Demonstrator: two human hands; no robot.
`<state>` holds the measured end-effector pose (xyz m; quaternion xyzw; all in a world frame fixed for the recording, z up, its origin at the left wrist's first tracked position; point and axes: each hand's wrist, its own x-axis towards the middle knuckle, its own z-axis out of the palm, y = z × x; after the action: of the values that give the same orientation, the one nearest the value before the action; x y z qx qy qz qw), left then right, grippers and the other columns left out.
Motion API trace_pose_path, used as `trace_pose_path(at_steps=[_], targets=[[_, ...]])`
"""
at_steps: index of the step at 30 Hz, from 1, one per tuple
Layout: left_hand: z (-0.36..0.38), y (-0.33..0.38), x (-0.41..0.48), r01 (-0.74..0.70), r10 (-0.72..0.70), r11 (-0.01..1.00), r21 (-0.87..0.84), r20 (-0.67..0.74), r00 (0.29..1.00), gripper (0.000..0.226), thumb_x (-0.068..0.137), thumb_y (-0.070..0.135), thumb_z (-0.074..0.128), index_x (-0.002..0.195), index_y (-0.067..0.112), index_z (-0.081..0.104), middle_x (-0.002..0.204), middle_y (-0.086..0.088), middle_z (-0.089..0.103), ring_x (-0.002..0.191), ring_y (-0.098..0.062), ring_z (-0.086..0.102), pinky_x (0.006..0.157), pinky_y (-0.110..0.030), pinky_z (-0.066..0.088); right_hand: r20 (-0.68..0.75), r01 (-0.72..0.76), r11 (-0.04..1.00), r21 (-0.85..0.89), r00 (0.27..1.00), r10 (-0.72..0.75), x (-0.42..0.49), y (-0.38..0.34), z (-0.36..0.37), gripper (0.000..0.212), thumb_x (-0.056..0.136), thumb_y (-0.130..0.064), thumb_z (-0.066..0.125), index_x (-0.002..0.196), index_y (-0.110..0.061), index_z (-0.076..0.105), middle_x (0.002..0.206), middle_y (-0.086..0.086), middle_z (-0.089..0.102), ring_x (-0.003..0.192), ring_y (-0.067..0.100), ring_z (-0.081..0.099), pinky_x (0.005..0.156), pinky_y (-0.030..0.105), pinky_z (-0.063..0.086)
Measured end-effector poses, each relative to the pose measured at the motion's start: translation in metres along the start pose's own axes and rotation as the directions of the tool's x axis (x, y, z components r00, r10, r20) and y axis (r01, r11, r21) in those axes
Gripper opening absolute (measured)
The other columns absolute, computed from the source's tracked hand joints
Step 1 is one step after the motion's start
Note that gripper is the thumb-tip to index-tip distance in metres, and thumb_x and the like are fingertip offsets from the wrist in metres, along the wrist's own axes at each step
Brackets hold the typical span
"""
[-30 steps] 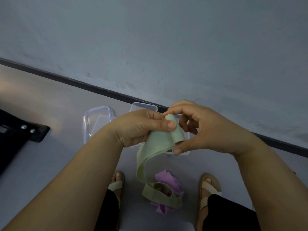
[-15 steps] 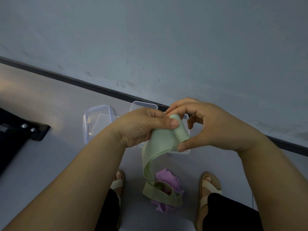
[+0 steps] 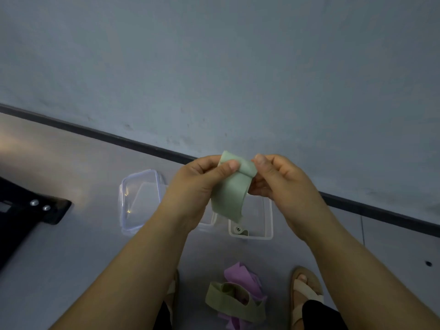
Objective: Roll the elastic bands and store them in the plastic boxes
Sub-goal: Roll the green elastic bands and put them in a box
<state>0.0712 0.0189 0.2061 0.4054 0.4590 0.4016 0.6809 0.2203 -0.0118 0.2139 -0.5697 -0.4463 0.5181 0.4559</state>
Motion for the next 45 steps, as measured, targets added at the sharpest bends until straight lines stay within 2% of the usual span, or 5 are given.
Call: trace_pose_path(at_steps=[5,15,25,34,45], targets=[[0.008,0.001,-0.003,-0.055,0.054,0.997,-0.057,-0.004,0.999,0.04,0.063,0.023,0.068,0.1,0.009,0.065,0.084,-0.003,0.072,0.08,-0.014,0.066,0.078,-0.031,0.051,-0.087,0.091,0.996,0.013,0.992,-0.089,0.002,0.001,0.004,0.007,0.086,-0.026,0.059,0.087,-0.02,0.063,0.071,-0.009,0.069,0.068,0.005,0.066,0.065,0.019,0.055],[0.006,0.01,-0.008,-0.216,0.232,0.9,0.379,0.004,0.973,0.016,0.081,0.029,0.063,0.095,0.028,0.071,0.09,0.013,0.074,0.088,-0.005,0.068,0.087,-0.025,0.054,-0.093,0.158,0.987,-0.036,0.983,-0.161,0.004,-0.006,-0.006,0.009,0.076,-0.026,0.065,0.085,-0.022,0.065,0.086,0.016,0.067,0.071,0.01,0.063,0.068,0.024,0.053],[0.019,-0.002,-0.008,-0.234,0.295,0.844,0.482,-0.052,0.954,0.027,0.092,0.027,0.051,0.118,0.033,0.055,0.09,0.025,0.058,0.075,0.024,0.052,0.067,0.005,0.036,-0.164,0.216,0.961,-0.17,0.956,-0.244,0.003,0.002,-0.003,0.032,0.071,-0.046,0.053,0.098,-0.032,0.066,0.091,-0.021,0.066,0.086,-0.006,0.062,0.072,0.006,0.046],[0.022,-0.001,-0.006,-0.192,0.245,0.954,0.23,-0.23,0.942,0.013,0.084,0.031,0.063,0.089,0.029,0.075,0.085,0.005,0.075,0.09,-0.018,0.068,0.089,-0.045,0.053,-0.107,0.101,0.991,-0.088,0.988,-0.111,0.003,0.004,0.001,0.035,0.075,-0.03,0.072,0.107,-0.029,0.058,0.089,-0.007,0.07,0.083,0.005,0.066,0.069,0.015,0.05],[0.026,0.002,-0.009,-0.262,0.274,0.961,0.084,-0.23,0.934,0.014,0.087,0.02,0.059,0.082,0.021,0.072,0.076,0.007,0.073,0.071,-0.004,0.067,0.061,-0.017,0.053,-0.013,0.163,0.983,-0.079,0.986,-0.165,0.004,0.0,-0.003,0.022,0.091,-0.011,0.055,0.1,-0.029,0.065,0.089,-0.009,0.073,0.085,0.007,0.069,0.075,0.021,0.055]])
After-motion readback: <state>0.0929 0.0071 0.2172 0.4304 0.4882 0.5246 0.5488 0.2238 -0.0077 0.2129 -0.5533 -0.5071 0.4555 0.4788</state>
